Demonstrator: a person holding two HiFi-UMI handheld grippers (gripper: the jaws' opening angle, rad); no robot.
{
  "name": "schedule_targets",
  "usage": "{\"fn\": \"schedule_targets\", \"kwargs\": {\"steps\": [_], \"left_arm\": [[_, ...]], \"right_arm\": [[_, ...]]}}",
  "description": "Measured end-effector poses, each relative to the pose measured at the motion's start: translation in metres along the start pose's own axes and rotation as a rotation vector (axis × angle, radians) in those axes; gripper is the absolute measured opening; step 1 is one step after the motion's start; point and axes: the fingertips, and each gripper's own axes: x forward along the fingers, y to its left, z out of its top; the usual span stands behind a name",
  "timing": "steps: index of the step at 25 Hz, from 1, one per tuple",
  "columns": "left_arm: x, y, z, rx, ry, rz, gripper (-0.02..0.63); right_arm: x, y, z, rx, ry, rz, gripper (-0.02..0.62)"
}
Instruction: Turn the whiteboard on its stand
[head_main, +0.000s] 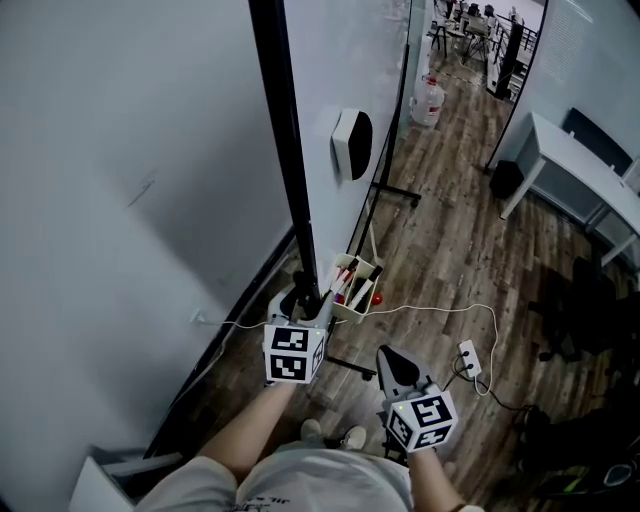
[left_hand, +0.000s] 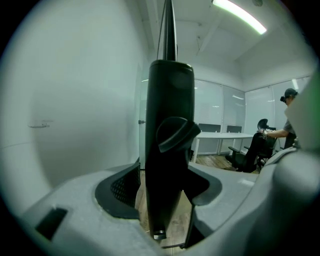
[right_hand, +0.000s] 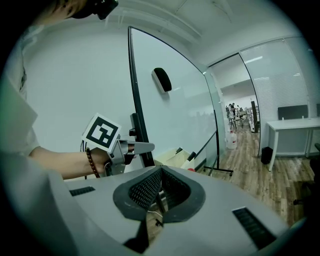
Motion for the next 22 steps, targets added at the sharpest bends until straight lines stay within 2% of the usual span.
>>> {"fn": "schedule_targets", "kwargs": {"steps": [5, 8, 22], "left_arm": [[0.006, 0.000, 0.002, 0.012, -0.004, 0.000, 0.238], [0.006, -0.004, 0.003, 0.018, -0.008, -0.002, 0.184], [-0.008, -0.009, 0.006, 0.035, 0.000, -0.013, 0.179]], "right_arm": [[-0.002, -0.002, -0.002, 0.007, 0.002, -0.009, 0.006], [-0.004, -0.003, -0.002, 0.012, -0.002, -0.014, 0.006], [-0.019, 0.012, -0.003, 0.019, 0.006, -0.007, 0.006]]}}
